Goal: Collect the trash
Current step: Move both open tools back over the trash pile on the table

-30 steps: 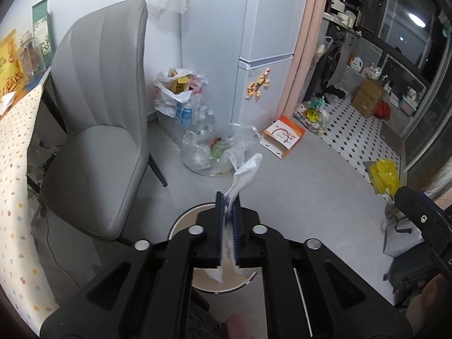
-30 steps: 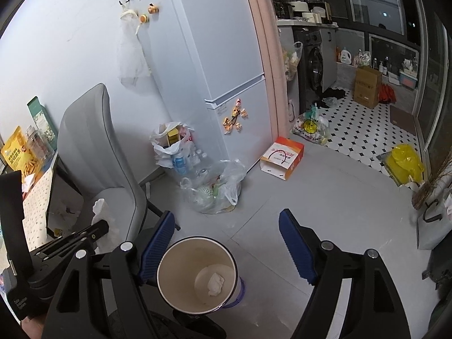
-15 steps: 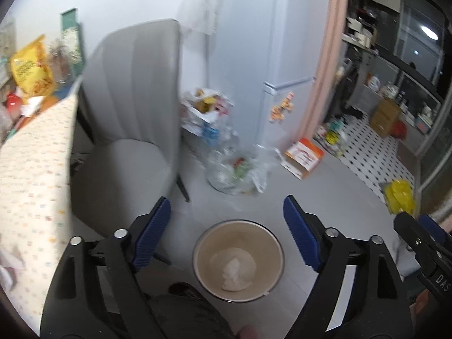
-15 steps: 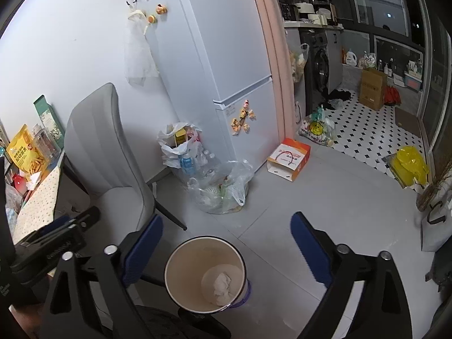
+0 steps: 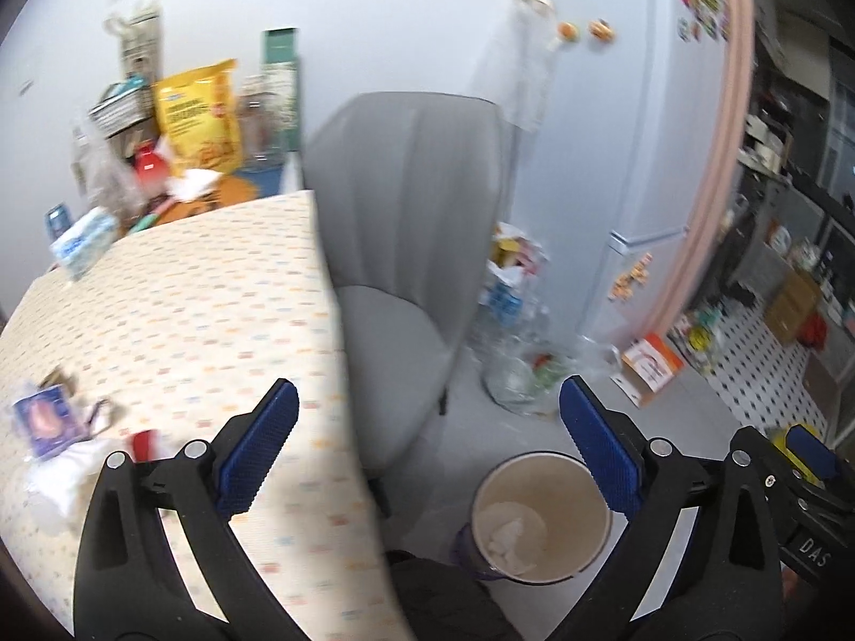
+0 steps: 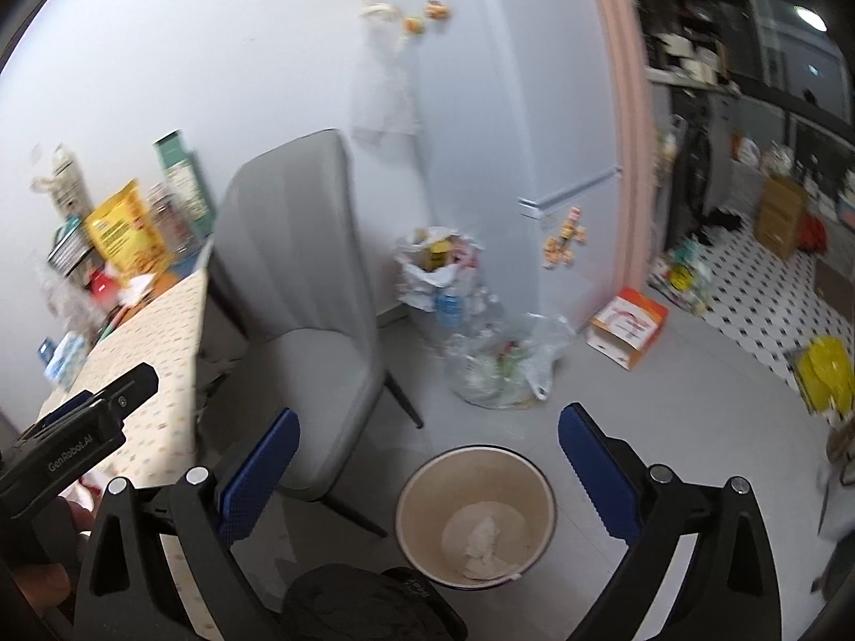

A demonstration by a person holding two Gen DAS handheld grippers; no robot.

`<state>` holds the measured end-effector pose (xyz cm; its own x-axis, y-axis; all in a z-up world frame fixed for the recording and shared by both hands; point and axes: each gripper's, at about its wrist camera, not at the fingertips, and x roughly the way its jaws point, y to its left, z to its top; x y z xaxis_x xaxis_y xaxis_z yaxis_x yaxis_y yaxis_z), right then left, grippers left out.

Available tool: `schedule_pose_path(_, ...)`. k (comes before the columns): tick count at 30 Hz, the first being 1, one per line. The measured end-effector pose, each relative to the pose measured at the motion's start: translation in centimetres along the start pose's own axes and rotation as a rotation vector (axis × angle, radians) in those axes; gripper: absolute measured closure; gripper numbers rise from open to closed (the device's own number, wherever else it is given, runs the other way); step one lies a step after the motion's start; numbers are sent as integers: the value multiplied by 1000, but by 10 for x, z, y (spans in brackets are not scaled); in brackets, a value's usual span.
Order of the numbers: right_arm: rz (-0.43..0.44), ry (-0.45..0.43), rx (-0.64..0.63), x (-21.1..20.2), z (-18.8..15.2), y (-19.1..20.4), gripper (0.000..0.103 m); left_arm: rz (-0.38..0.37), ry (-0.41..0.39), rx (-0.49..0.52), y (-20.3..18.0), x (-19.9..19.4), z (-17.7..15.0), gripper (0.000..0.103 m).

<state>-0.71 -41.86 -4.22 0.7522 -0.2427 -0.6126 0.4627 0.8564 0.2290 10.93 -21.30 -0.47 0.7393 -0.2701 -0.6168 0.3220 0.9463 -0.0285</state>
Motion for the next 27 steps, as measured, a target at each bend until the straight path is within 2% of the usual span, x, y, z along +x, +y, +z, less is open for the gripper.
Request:
schedule_pose_path(13, 126, 13, -167, -17, -18, 126, 8, 140, -59, -181, 134, -50, -18, 6)
schedule_pose_path(27, 247, 64, -333, -27, -51, 237, 8, 254, -69, -333, 237, -78, -52, 6)
